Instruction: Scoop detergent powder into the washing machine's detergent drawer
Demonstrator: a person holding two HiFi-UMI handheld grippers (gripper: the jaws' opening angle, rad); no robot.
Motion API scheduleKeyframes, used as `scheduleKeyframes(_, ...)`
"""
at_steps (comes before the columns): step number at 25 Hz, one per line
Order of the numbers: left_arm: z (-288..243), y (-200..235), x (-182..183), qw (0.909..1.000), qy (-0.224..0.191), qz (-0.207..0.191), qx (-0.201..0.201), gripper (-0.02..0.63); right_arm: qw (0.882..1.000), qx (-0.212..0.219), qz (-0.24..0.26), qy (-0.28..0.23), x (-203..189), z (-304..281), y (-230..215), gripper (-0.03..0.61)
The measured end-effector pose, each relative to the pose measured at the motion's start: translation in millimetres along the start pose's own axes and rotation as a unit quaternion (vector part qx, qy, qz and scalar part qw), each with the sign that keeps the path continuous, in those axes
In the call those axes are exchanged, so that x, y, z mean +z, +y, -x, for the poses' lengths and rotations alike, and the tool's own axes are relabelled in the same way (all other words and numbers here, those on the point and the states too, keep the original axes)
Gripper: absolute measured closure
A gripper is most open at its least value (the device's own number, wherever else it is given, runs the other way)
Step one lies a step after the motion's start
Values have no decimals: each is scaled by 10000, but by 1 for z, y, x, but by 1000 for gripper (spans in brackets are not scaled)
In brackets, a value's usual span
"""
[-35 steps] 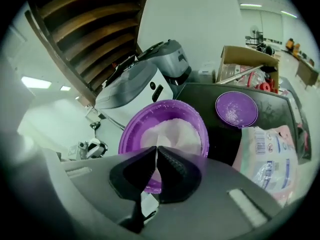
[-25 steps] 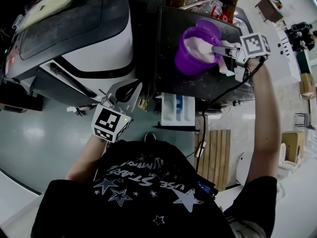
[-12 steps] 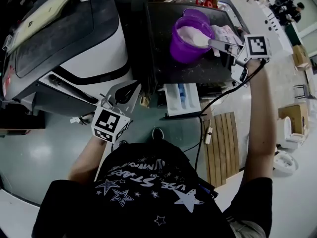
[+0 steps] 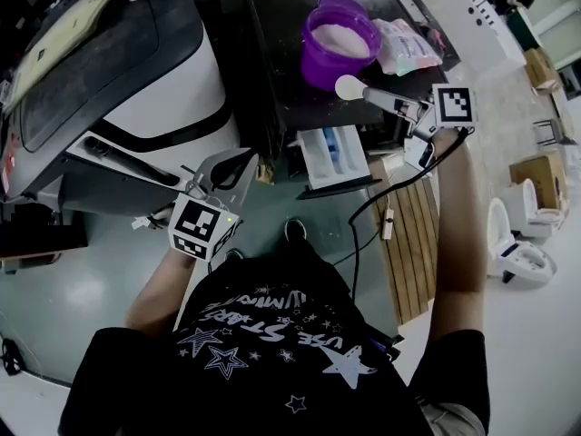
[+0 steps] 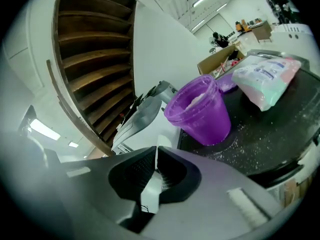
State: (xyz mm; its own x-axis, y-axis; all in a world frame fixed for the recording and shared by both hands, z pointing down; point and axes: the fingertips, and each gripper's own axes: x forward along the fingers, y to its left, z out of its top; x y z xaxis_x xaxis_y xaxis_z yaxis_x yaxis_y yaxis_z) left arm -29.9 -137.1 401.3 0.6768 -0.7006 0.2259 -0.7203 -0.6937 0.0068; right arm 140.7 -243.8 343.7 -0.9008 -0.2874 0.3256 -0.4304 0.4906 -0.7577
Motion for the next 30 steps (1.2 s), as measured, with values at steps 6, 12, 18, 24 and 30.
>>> scheduleKeyframes(6, 6, -11, -12, 9998, 113, 52, -143, 606, 9998, 39, -181, -103, -46, -12, -10, 543)
scheduleKeyframes(12, 12, -21, -26, 9994, 257, 113, -211, 606, 9936, -1115, -171, 11, -87, -16, -55, 543)
scheduleKeyframes(18, 16, -23, -30, 9992, 334, 143, -193, 606, 9835, -1780, 305, 102, -106, -26, -73, 543)
scheduleKeyframes(24, 17, -25, -36, 9990, 366, 174, -163, 605, 9696, -2226, 1014, -22, -110, -31, -81, 543)
scheduleKeyframes(30, 17, -26, -37, 9990, 359, 210, -155, 606, 9521, -2526, 1720, 146, -116, -40, -82, 543)
